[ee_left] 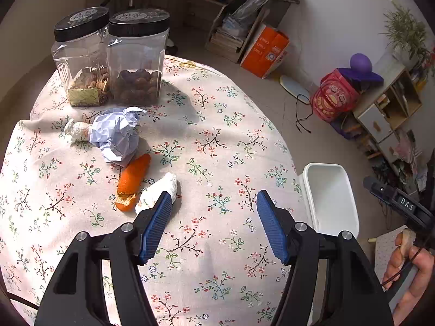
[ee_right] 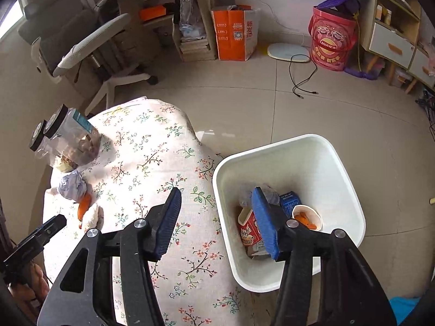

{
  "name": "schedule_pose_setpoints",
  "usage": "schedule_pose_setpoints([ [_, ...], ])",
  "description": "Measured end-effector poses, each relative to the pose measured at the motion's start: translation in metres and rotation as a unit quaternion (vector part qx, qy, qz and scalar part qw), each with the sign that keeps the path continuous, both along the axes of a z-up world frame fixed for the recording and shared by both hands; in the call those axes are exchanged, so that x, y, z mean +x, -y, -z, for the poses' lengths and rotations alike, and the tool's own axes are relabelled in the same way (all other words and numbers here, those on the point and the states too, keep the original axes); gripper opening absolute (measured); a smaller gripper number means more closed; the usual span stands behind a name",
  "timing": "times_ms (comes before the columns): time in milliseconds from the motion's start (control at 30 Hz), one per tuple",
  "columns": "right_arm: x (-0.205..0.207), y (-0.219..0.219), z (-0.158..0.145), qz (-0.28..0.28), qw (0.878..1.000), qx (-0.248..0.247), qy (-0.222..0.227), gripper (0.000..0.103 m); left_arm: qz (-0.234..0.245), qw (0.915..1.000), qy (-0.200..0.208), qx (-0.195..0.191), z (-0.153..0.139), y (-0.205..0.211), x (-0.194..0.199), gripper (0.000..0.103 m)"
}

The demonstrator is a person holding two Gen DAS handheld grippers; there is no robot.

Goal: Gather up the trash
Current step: 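Carry the bottle and peels over the white bin and open both tools, then grasp the orange peel with the left tool while the right tool grasps the white wrapped scrap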

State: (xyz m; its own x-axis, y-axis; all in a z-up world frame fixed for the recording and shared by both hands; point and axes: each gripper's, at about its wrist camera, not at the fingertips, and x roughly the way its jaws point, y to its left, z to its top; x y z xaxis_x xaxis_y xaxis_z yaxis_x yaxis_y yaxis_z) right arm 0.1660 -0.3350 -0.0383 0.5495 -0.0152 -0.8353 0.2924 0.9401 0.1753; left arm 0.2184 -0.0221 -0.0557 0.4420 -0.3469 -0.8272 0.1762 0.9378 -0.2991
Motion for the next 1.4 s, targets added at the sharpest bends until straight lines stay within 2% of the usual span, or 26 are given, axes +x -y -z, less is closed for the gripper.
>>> schedule_pose_setpoints([
  [167, 0.01, -0.025, 0.003, -0.028, 1.0, -0.009, -0.005, 0.055, -0.055, 0.9982, -0.021, -0.01, 0.009, -0.054, 0.016, 0.064],
  [333, 0.022, -0.057, 0.006, -0.067, 0.998, -0.008, -0.007, 0.056, -0.071, 0.9969, -0.033, 0.004, 0.023, -0.078, 0.026, 0.064],
  [600, 0.034, -0.122, 0.007, -0.152, 0.988, -0.036, -0.004, 0.061, -0.053, 0.9966, -0.054, 0.033, 0.056, -0.071, 0.041, 0.063],
  [833, 0.044, -0.136, 0.02, -0.165, 0.985, -0.043, -0.024, 0.062, -0.048, 0.9958, -0.065, 0.045, 0.079, -0.065, 0.053, 0.062],
  [900, 0.046, -0.137, 0.023, -0.167, 0.985, -0.041, -0.026, 0.062, -0.045, 0.9956, -0.07, 0.044, 0.085, -0.064, 0.056, 0.053],
  [933, 0.048, -0.138, 0.024, -0.169, 0.984, -0.04, -0.028, 0.062, -0.043, 0.9954, -0.074, 0.044, 0.088, -0.064, 0.056, 0.042],
  [967, 0.049, -0.139, 0.026, -0.17, 0.984, -0.04, -0.03, 0.063, -0.039, 0.9951, -0.078, 0.045, 0.091, -0.062, 0.058, 0.023],
  [1133, 0.059, -0.152, 0.04, -0.178, 0.983, -0.025, -0.046, 0.065, -0.04, 0.9958, -0.071, 0.043, 0.087, -0.066, 0.055, 0.011],
  [1400, 0.07, -0.19, 0.064, -0.198, 0.978, 0.019, -0.062, 0.069, -0.048, 0.9968, -0.059, 0.023, 0.067, -0.083, 0.04, 0.009],
])
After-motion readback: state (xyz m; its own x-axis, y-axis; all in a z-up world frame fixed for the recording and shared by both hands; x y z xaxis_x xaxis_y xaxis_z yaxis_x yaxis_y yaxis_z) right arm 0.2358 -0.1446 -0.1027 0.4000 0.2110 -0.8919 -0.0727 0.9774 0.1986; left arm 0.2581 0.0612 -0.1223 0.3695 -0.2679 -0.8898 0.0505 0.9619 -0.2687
